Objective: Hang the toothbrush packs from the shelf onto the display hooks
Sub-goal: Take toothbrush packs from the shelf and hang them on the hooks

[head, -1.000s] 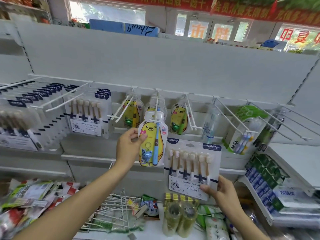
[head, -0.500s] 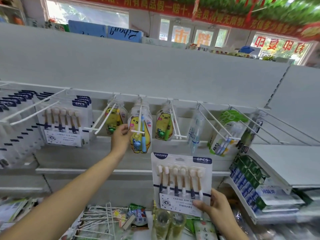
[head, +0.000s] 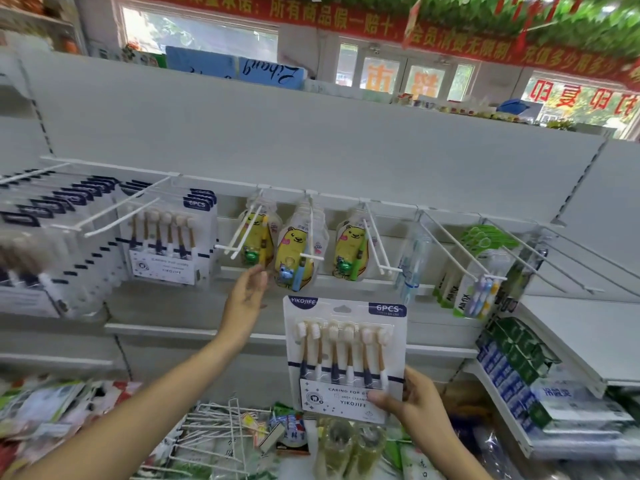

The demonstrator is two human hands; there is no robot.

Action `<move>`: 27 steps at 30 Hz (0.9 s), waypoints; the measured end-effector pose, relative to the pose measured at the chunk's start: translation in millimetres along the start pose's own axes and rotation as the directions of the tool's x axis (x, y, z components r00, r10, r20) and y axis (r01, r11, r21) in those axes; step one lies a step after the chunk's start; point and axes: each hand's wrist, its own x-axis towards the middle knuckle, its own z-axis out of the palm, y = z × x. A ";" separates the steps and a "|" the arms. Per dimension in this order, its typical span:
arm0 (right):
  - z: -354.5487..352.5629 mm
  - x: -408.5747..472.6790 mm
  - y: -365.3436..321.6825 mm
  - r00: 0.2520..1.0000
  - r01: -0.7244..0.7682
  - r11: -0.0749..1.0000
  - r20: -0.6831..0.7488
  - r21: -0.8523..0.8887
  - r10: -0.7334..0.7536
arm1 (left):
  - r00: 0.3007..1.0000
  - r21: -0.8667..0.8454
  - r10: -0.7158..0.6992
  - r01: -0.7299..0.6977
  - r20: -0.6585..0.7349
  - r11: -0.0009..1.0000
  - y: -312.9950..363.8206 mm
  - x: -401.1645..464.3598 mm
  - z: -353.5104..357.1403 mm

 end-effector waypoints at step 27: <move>284.8 52.0 -124.4 0.914 0.325 0.940 0.223 0.102 -0.340 | 0.984 0.072 -0.080 0.092 -0.159 0.993 -11.5 -115.0 -270.3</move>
